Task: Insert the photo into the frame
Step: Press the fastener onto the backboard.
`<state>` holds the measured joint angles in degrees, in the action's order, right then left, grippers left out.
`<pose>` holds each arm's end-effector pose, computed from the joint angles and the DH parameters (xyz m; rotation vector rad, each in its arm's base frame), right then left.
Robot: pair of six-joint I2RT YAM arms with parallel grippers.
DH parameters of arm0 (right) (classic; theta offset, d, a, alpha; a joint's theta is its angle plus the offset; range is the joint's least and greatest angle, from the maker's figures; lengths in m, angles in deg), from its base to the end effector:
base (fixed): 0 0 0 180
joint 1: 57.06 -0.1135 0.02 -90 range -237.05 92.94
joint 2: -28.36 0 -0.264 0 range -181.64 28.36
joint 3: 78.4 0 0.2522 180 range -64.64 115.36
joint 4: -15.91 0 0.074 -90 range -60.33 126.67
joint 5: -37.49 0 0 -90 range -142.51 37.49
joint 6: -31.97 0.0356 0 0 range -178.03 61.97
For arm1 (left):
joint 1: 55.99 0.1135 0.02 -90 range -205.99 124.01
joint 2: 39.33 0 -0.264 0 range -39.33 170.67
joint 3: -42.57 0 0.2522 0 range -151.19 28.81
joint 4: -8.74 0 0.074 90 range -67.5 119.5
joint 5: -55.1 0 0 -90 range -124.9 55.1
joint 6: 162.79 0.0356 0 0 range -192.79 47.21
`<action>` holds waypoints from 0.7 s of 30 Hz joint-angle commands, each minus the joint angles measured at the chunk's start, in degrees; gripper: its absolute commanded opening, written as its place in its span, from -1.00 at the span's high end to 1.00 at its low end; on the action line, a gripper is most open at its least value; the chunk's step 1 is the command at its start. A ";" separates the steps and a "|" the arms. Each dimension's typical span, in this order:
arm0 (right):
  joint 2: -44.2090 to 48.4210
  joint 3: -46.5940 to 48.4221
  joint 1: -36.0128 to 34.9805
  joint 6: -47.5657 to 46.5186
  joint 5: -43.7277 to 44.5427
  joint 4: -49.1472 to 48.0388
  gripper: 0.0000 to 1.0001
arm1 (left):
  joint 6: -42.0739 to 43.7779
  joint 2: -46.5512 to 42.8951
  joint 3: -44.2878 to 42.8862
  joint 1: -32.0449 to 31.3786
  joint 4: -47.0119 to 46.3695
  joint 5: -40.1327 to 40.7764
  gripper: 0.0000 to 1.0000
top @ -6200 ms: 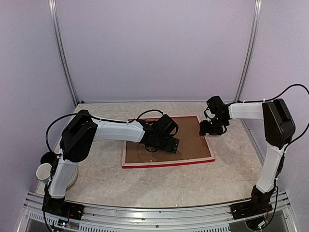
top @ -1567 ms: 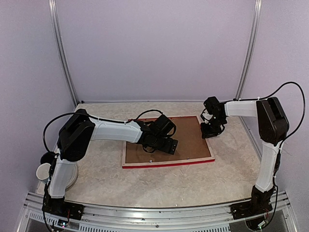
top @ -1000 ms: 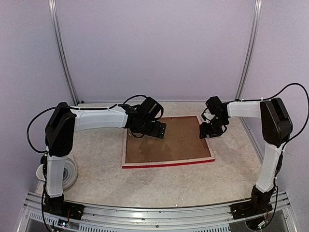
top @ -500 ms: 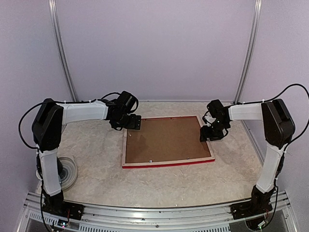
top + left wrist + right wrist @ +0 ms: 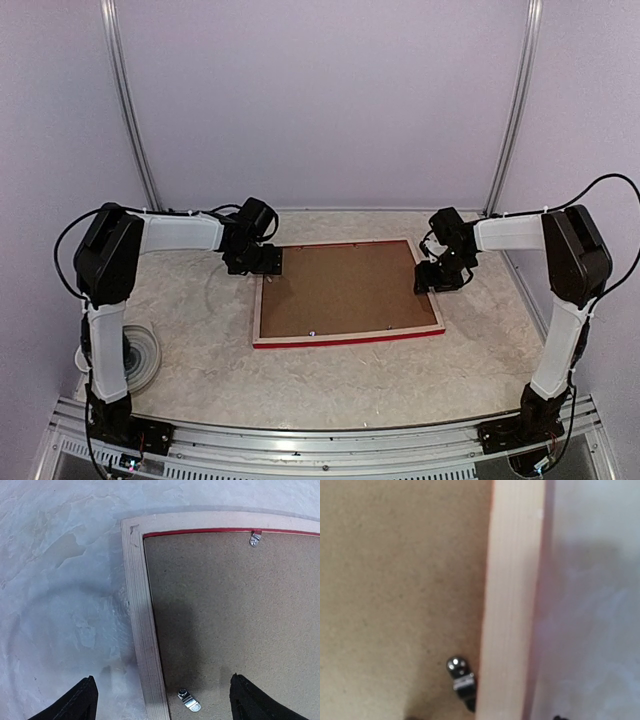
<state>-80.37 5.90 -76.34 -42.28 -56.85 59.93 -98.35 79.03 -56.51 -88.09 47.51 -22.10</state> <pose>0.3527 0.1262 0.1574 -0.1062 2.7919 0.2610 0.3778 -0.2277 0.1703 0.0636 2.5477 -0.1013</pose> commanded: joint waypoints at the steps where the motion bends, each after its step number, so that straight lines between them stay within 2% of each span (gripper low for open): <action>1: 1.27 -0.43 -0.51 0.10 -0.55 -0.71 -0.23 | -0.58 1.37 0.60 0.17 0.56 0.07 -0.77; 7: 1.06 -0.99 -0.49 0.16 -0.57 -1.12 -0.23 | -0.76 2.23 1.41 0.61 1.64 0.73 -0.61; 16: 1.41 -1.04 -0.49 0.18 -0.32 -1.17 -0.23 | -0.67 3.51 2.75 0.63 1.53 -0.13 -0.52; 21: 1.24 -1.22 -0.49 0.24 -0.13 -1.29 -0.23 | -0.80 3.24 4.21 0.62 1.06 -0.30 -0.37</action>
<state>-80.37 5.57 -76.41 -42.28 -56.83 59.12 -99.27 81.07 -54.58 -87.85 47.08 -22.56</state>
